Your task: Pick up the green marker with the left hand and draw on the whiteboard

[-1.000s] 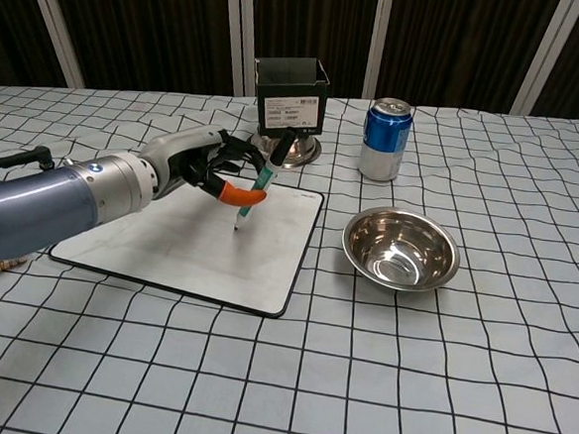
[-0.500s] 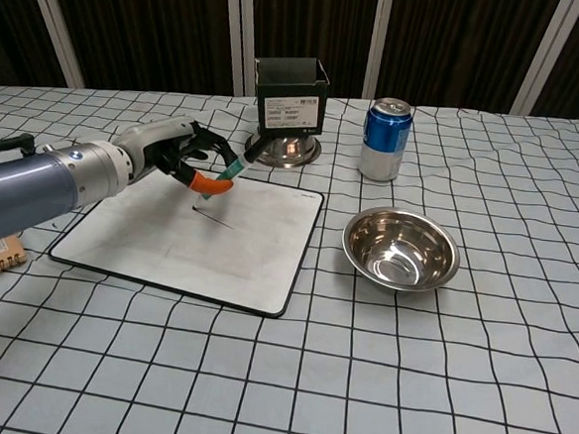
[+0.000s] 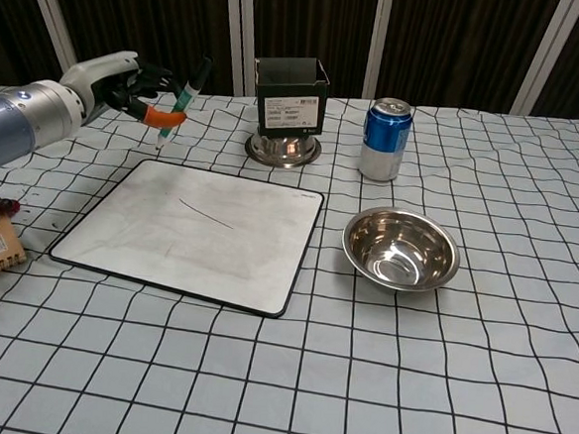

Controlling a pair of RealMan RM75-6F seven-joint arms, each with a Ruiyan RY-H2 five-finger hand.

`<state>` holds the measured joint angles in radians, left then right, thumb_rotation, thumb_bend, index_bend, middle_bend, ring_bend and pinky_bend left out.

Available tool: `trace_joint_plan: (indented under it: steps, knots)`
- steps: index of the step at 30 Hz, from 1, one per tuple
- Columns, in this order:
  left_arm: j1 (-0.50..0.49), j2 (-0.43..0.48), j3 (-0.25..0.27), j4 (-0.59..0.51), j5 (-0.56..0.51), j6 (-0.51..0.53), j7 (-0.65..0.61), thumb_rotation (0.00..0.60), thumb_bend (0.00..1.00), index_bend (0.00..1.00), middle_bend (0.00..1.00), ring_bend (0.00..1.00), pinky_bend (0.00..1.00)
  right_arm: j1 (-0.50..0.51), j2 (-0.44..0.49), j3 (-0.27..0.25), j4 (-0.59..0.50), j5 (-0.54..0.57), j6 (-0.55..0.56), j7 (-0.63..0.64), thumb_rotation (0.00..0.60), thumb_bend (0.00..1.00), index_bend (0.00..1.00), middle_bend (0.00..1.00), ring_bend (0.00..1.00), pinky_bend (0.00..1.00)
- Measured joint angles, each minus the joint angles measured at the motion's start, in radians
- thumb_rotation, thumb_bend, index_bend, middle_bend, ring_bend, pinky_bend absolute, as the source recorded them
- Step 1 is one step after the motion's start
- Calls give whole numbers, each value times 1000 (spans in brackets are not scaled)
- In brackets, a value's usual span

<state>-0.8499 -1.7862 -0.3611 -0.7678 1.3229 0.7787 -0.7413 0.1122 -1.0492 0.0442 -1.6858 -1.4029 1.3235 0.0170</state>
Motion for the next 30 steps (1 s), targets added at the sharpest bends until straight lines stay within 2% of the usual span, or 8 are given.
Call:
trace_joint_plan:
  steps: [10,30]
  knots:
    - [1,-17,-2,-89,-42,-9,21,600,545,740,247,10,15,3,4,-2,-4,-2,-8,12,600,348,0,0,0,0]
    - [-57,-143,-11,-89,-112,-50,116,600,545,740,247,10,16,2,21,-1,-7,-2,-13,52,600,348,0,0,0,0]
